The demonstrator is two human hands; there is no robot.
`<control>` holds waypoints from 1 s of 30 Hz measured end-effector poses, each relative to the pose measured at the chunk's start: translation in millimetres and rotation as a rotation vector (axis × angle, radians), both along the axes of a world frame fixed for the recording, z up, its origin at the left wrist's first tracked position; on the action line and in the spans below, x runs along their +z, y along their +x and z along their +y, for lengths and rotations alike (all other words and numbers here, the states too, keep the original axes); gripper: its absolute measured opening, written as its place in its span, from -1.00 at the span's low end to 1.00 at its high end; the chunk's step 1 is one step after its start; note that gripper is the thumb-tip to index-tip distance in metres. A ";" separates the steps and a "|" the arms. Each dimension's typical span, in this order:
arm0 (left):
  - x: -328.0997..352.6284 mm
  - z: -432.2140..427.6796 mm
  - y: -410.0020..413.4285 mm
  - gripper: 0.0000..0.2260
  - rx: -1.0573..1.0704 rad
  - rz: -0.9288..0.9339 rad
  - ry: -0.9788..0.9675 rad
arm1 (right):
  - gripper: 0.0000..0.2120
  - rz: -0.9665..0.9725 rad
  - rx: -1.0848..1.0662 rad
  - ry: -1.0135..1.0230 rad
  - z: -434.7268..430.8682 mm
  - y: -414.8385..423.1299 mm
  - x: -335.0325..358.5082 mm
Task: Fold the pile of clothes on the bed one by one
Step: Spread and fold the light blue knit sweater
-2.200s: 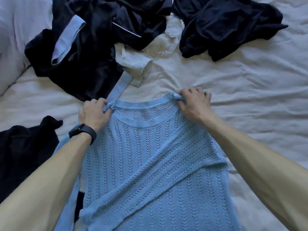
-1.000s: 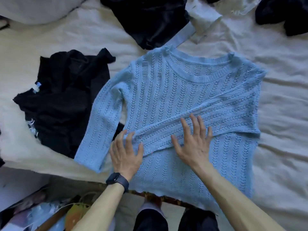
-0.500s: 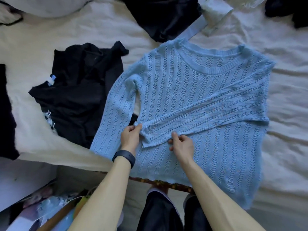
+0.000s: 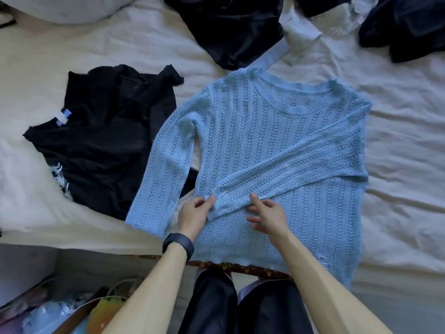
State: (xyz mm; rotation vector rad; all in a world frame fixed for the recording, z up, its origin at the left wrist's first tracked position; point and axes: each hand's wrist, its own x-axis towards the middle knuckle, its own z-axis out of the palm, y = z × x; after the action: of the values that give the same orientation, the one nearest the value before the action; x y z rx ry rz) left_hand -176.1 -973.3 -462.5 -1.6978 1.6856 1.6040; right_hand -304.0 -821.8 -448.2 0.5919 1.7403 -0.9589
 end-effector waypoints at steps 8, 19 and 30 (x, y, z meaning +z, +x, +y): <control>1.3 -8.9 1.5 -0.78 0.557 0.180 0.203 | -0.82 0.113 -0.252 0.005 -12.1 27.8 -13.0; -1.2 13.3 4.5 -0.60 -0.284 -0.107 -0.641 | -0.57 0.269 0.789 0.411 15.4 -7.0 -3.3; -72.5 40.9 -12.7 -0.43 -1.134 -0.051 -0.637 | -0.21 0.706 1.120 0.380 11.7 -106.5 -73.7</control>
State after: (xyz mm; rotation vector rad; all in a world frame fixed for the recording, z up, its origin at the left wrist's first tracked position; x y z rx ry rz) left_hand -188.8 -932.4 -535.0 -0.5776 2.5531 0.5066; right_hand -410.5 -810.2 -521.9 -0.5888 2.4189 0.0065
